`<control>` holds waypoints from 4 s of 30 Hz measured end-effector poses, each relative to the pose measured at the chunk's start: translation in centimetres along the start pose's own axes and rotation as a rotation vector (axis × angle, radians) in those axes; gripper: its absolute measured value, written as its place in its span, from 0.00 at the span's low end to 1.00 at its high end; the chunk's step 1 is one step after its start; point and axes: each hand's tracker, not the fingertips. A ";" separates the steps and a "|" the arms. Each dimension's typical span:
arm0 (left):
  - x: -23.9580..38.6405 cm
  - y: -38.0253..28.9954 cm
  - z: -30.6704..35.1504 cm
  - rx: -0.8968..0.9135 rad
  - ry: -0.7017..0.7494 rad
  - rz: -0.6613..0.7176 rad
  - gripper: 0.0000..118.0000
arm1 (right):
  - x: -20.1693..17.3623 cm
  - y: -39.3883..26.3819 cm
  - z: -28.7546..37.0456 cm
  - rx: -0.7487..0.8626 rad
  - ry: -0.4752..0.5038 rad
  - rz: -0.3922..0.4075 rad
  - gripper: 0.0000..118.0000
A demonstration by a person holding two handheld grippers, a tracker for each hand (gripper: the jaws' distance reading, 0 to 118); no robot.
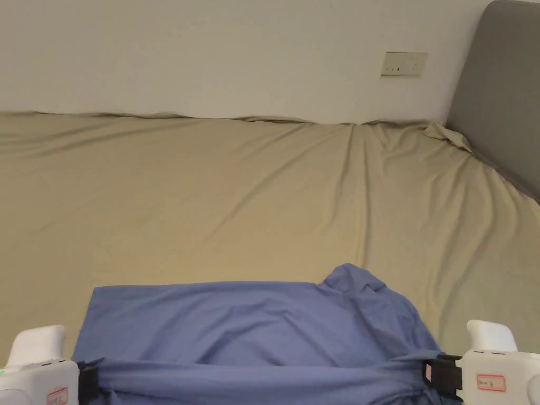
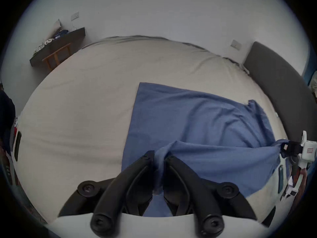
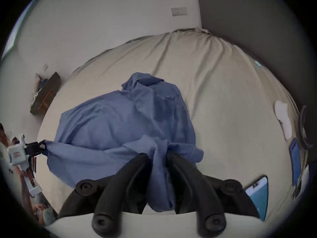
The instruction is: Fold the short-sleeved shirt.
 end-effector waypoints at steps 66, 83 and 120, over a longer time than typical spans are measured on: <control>-2.0 -9.7 2.6 0.062 -0.005 -0.126 0.04 | -6.7 -13.2 13.7 0.177 -0.020 0.210 0.07; -2.3 -8.6 3.0 0.048 0.000 -0.069 0.04 | 3.1 -5.7 -1.0 -0.033 -0.040 -0.011 0.80; -5.9 -16.8 13.4 -0.031 -0.011 0.048 0.69 | 3.2 -15.8 12.2 -0.031 -0.073 0.116 0.74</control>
